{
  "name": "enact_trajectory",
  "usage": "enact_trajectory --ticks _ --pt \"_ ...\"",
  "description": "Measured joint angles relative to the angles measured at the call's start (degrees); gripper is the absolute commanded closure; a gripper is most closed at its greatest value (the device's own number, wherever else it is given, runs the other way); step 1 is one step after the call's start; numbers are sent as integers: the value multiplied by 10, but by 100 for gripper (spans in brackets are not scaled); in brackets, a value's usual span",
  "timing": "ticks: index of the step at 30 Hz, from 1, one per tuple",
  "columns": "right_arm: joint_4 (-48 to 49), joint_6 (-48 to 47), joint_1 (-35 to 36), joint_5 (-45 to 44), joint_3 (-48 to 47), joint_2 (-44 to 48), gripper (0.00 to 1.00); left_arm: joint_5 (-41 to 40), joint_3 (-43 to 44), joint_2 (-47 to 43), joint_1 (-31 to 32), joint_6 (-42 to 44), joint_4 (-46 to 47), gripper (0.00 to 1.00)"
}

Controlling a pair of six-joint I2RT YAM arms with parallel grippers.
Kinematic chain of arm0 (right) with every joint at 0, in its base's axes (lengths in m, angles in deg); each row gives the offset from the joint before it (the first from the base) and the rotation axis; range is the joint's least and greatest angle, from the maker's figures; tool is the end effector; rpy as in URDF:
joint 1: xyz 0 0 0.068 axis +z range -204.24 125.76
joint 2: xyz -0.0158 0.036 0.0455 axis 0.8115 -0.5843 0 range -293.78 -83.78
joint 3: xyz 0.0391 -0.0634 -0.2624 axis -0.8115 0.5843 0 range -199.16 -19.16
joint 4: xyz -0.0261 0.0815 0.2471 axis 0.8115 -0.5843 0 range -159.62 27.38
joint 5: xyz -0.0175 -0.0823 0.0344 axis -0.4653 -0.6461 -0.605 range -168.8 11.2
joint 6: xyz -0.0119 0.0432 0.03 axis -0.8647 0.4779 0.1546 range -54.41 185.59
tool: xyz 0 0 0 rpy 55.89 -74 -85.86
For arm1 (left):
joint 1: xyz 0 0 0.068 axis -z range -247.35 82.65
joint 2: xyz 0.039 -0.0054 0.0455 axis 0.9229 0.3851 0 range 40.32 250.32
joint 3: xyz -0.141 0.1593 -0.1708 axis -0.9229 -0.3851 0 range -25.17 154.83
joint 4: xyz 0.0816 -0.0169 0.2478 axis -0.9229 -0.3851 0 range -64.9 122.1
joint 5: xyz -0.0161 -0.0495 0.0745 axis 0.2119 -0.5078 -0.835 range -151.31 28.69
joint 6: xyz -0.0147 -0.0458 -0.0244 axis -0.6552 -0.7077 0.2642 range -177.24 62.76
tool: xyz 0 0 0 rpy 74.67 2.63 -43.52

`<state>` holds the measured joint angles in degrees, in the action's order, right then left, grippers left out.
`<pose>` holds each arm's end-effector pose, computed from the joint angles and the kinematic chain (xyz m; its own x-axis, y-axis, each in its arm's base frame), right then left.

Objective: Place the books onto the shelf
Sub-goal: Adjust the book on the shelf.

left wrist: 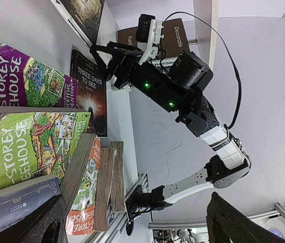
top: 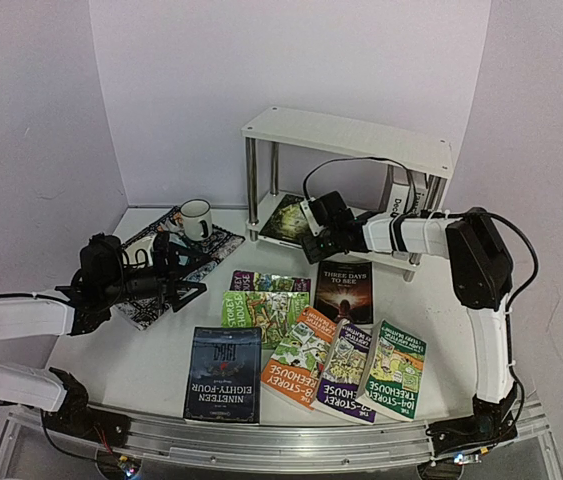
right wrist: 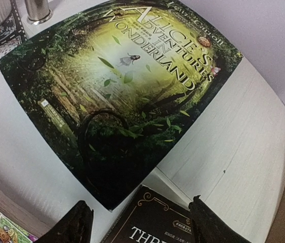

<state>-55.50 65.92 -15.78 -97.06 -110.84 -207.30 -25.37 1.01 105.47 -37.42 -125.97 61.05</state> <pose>0.4011 0.3044 0.2101 -0.3296 -0.2550 -0.9090 -0.3661 0.9220 -0.1259 0.1963 -0.1371 0.2277 -0.8979 -0.3537 -0.2620 0.1877 0.2307 -0.9547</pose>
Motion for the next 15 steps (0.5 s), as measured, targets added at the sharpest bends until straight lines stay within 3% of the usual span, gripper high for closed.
enact_trajectory --ticks 7,15 --pt "-10 33 -2 31 -1 0 31 0 0 -4 0 0 0 3" --pt "-20 44 -2 40 -32 -4 39 0 0 -4 0 0 0 3"
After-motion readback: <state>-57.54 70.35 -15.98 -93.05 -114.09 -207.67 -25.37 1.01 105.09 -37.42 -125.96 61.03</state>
